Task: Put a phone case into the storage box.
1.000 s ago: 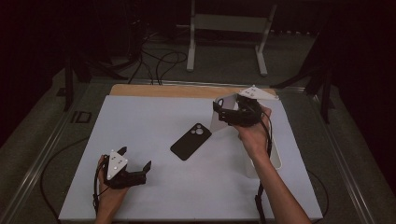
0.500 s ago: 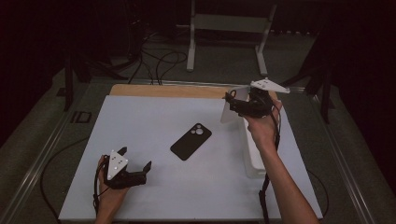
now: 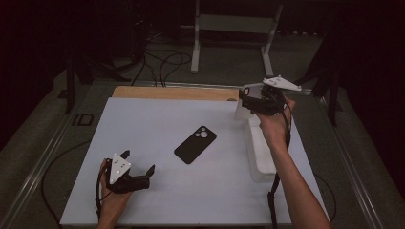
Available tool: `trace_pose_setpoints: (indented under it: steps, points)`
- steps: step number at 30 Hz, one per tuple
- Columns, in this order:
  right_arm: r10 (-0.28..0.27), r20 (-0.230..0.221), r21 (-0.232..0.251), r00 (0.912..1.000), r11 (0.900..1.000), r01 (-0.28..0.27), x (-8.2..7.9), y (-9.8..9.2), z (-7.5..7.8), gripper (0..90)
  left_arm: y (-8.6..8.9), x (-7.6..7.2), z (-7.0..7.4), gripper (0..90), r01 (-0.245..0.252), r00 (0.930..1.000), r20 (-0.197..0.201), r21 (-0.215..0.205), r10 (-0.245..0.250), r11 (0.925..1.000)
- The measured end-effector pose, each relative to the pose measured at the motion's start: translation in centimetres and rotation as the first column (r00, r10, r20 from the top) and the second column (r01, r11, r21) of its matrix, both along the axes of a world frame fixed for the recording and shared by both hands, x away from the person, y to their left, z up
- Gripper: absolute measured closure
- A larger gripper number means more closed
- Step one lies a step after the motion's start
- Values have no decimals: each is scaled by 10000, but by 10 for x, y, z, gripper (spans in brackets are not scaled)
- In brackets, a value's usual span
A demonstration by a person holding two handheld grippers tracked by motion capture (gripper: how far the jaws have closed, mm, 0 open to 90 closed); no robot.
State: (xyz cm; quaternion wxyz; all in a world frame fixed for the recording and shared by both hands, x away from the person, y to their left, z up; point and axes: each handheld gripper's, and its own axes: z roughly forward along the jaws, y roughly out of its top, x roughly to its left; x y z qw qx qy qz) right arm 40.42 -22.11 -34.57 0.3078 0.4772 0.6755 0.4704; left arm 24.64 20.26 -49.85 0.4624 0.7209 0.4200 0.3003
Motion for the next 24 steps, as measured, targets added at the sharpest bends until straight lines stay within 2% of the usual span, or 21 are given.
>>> trace_pose_setpoints:
  steps: [10, 24]
  points:
    - [-648, -227, -43, 9976, 9979, 647, 12, -14, -4, 163, -1, 0, 0, 0, 17, 10000, -7, 9, -17, 10000]
    - [-1588, -653, -141, 9852, 9873, 1582, 30, -35, -15, 163, -1, 0, 0, 0, 25, 10000, 20, 0, -25, 10000]
